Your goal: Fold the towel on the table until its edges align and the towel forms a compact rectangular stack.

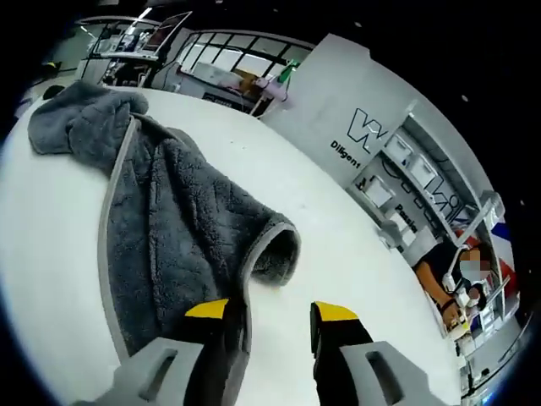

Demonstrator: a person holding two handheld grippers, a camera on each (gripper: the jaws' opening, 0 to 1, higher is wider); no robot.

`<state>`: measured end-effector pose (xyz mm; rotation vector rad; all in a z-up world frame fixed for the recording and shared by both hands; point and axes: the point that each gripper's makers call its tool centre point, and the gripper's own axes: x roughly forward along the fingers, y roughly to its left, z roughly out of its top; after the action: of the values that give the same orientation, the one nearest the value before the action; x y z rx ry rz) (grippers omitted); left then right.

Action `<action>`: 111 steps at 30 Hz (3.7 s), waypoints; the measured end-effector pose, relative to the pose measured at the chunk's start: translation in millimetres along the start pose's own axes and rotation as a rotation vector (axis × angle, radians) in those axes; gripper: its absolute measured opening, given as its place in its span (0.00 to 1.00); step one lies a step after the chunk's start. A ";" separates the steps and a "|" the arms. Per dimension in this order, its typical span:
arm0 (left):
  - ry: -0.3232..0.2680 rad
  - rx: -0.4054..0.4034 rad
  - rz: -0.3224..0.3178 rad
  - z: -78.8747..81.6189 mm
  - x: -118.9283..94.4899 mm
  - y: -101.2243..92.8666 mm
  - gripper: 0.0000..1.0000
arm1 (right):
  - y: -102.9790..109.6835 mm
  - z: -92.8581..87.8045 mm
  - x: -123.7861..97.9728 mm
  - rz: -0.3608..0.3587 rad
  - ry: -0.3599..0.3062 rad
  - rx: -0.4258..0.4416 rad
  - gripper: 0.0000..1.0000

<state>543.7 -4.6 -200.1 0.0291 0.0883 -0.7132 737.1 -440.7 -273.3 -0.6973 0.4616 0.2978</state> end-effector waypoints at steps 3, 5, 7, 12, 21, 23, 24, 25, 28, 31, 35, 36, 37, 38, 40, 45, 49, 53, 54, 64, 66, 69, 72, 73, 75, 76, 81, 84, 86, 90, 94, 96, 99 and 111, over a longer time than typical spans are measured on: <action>0.001 -0.003 0.007 -0.6 -1.1 1.4 0.84 | 2.0 6.0 -23.3 -0.008 -0.026 0.014 0.45; 0.003 -0.004 0.010 -1.4 -1.7 2.1 0.84 | 6.4 9.5 -37.0 -0.001 -0.035 0.017 0.50; 0.004 -0.006 0.011 -2.1 -1.3 2.6 0.84 | 16.1 10.0 -48.3 0.013 -0.028 0.005 0.57; 0.006 -0.005 -0.002 -2.6 2.8 -0.7 0.84 | 50.1 6.5 -72.4 0.087 0.024 0.020 0.67; 0.015 -0.005 -0.013 -3.9 4.1 -2.7 0.84 | 98.5 13.6 -89.8 0.176 -0.034 0.096 0.81; 0.014 -0.005 -0.011 -3.3 3.4 -2.1 0.84 | 103.2 9.0 -87.7 0.178 -0.026 0.111 0.83; 0.016 -0.004 -0.009 -3.5 3.0 -1.7 0.84 | 105.4 7.0 -86.8 0.181 -0.025 0.113 0.84; 0.018 -0.003 -0.007 -3.8 2.6 -1.2 0.84 | 107.6 5.1 -85.7 0.184 -0.025 0.118 0.84; 0.023 -0.008 -0.002 -5.8 1.7 0.1 0.84 | 114.0 -0.4 -84.1 0.203 -0.025 0.156 0.85; 0.028 -0.015 0.002 -7.7 1.4 1.3 0.84 | 116.4 9.6 -89.4 0.208 -0.089 0.166 0.88; 0.034 -0.011 0.007 -8.8 1.2 2.4 0.84 | 120.4 24.8 -104.0 0.201 -0.177 0.202 0.99; 0.032 -0.011 0.010 -8.5 1.4 3.2 0.84 | 126.1 26.5 -108.6 0.213 -0.184 0.203 0.99; 0.032 -0.013 0.011 -8.3 1.9 3.8 0.84 | 130.8 27.4 -110.6 0.229 -0.186 0.209 0.99; 0.031 -0.015 0.010 -8.2 2.6 3.9 0.84 | 139.5 28.6 -114.7 0.258 -0.183 0.219 0.99; 0.034 -0.014 0.003 -8.0 4.2 2.8 0.84 | 147.2 30.7 -119.6 0.277 -0.186 0.224 0.99; 0.048 0.004 -0.023 -4.7 5.2 -1.2 0.84 | 150.7 29.5 -126.4 0.268 -0.175 0.235 0.99; 0.048 0.012 -0.019 -2.9 5.1 -1.4 0.84 | 152.4 25.7 -136.0 0.267 -0.165 0.265 0.99; 0.053 0.004 -0.023 -4.6 7.7 -2.3 0.84 | 153.9 26.3 -145.6 0.275 -0.183 0.281 0.99; 0.057 0.003 -0.024 -5.3 8.3 -2.4 0.84 | 154.7 25.9 -147.8 0.278 -0.184 0.284 0.99; 0.063 -0.010 -0.050 -7.7 14.9 -5.6 0.86 | 157.8 19.2 -158.5 0.303 -0.159 0.260 0.99; 0.064 -0.011 -0.055 -8.1 15.1 -5.7 0.86 | 156.0 19.4 -158.0 0.302 -0.155 0.257 0.99; 0.064 -0.014 -0.057 -8.6 14.0 -5.0 0.86 | 147.3 19.3 -156.0 0.277 -0.145 0.226 0.99; 0.066 -0.017 -0.051 -10.0 12.2 -2.8 0.86 | 137.1 17.5 -152.7 0.256 -0.122 0.188 0.97; 0.069 -0.016 -0.049 -10.7 11.1 -1.9 0.86 | 131.0 16.2 -149.9 0.251 -0.111 0.152 0.97; 0.070 -0.016 -0.044 -11.2 9.4 -0.5 0.86 | 125.6 15.5 -147.0 0.253 -0.111 0.139 0.95; 0.068 -0.017 -0.040 -11.3 7.8 0.7 0.86 | 118.3 13.1 -142.2 0.261 -0.102 0.137 0.94; 0.068 -0.020 -0.026 -12.0 5.5 2.5 0.85 | 101.5 11.5 -129.7 0.297 -0.099 0.157 0.92; 0.066 -0.020 -0.021 -11.7 4.9 2.7 0.85 | 103.1 21.2 -122.2 0.376 -0.134 0.188 0.87; 0.064 -0.023 -0.021 -11.5 5.3 2.2 0.85 | 105.9 26.7 -118.8 0.413 -0.148 0.188 0.82; 0.069 -0.024 -0.023 -13.7 6.8 1.0 0.85 | 111.9 35.8 -106.6 0.460 -0.161 0.169 0.76; 0.080 -0.023 -0.024 -16.9 7.1 0.1 0.85 | 114.6 40.6 -87.6 0.482 -0.155 0.140 0.69; 0.082 -0.021 -0.024 -17.5 6.4 -0.5 0.85 | 115.6 40.6 -79.4 0.494 -0.151 0.133 0.65; 0.082 -0.019 -0.021 -17.2 4.2 -0.2 0.85 | 112.5 35.9 -65.8 0.496 -0.134 0.152 0.59; 0.078 -0.030 -0.026 -18.0 4.4 -2.1 0.85 | 103.3 7.8 -41.8 0.484 -0.091 0.251 0.35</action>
<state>544.4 -8.0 -218.4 0.0271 0.1742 -0.7364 661.1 -364.5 -303.5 -0.3173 0.5666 0.7105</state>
